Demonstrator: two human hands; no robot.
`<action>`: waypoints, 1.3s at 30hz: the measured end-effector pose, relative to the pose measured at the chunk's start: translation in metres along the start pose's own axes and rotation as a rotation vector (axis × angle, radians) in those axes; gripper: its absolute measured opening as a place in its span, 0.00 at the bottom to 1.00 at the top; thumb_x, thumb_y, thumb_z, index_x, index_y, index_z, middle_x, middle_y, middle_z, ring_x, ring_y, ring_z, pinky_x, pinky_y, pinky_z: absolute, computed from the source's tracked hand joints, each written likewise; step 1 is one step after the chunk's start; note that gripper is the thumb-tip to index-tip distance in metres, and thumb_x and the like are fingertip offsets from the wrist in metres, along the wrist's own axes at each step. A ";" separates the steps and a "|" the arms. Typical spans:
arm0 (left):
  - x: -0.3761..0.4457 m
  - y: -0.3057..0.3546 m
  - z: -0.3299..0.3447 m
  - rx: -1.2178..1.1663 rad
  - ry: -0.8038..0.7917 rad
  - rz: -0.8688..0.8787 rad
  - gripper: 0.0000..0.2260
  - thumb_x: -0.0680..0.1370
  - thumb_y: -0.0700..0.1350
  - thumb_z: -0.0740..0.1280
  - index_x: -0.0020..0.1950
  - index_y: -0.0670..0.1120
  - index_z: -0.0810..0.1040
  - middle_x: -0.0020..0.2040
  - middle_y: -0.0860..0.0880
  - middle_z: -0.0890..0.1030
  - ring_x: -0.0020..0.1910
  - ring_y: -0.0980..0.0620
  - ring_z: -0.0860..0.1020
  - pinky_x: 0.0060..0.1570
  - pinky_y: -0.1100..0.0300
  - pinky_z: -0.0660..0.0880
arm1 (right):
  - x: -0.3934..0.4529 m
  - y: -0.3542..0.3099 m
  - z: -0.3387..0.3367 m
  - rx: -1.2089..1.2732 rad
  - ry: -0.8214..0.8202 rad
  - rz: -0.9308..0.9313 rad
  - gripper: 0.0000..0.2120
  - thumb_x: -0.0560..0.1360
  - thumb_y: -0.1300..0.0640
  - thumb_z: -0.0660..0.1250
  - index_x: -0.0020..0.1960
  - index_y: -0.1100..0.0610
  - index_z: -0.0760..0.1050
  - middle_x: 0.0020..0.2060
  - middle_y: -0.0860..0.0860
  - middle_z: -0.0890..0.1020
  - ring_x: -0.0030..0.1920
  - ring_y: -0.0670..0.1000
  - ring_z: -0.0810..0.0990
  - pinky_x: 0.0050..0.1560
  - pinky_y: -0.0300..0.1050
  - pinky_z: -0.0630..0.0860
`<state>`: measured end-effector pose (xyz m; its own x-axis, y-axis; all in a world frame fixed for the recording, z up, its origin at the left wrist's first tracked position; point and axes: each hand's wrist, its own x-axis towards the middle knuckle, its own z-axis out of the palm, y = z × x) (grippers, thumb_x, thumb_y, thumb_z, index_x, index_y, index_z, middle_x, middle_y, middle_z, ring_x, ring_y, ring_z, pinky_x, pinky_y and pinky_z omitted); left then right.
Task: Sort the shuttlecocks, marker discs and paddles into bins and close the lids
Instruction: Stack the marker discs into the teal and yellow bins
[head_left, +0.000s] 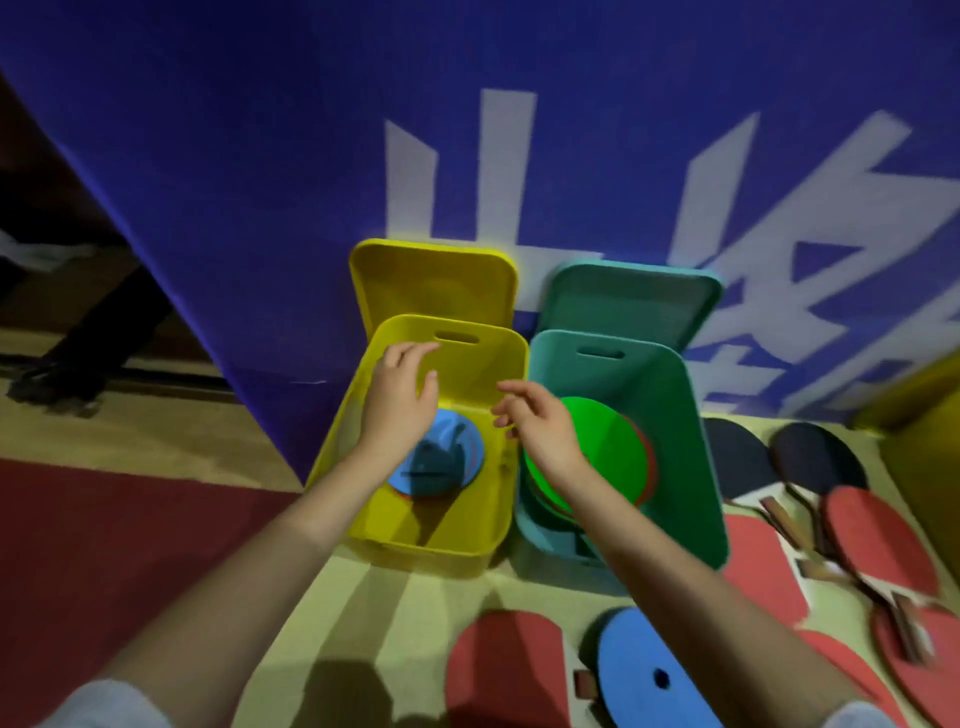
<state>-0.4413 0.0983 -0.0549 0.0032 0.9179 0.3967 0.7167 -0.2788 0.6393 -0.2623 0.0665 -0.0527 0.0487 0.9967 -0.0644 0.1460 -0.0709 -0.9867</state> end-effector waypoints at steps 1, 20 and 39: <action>-0.002 0.025 0.011 -0.087 -0.031 0.013 0.18 0.74 0.43 0.60 0.63 0.44 0.76 0.57 0.42 0.75 0.57 0.44 0.75 0.58 0.50 0.73 | -0.011 -0.001 -0.022 0.031 0.061 0.011 0.11 0.79 0.68 0.57 0.56 0.62 0.75 0.35 0.51 0.78 0.28 0.38 0.75 0.30 0.31 0.70; -0.160 0.296 0.244 -0.305 -0.710 0.038 0.18 0.76 0.35 0.61 0.64 0.49 0.74 0.57 0.50 0.75 0.51 0.52 0.76 0.54 0.60 0.72 | -0.193 0.133 -0.371 0.048 0.600 0.366 0.07 0.79 0.62 0.60 0.48 0.60 0.76 0.34 0.54 0.78 0.32 0.52 0.75 0.31 0.40 0.71; -0.291 0.521 0.538 -0.110 -0.961 -0.488 0.21 0.75 0.46 0.64 0.67 0.48 0.67 0.55 0.41 0.78 0.50 0.41 0.78 0.41 0.58 0.74 | -0.283 0.280 -0.760 -0.679 0.715 0.884 0.38 0.72 0.41 0.69 0.73 0.60 0.61 0.67 0.63 0.66 0.68 0.64 0.63 0.64 0.62 0.67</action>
<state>0.3061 -0.1621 -0.1918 0.3141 0.7608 -0.5680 0.7223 0.1968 0.6630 0.5154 -0.2650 -0.1972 0.8586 0.3802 -0.3438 0.2485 -0.8953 -0.3697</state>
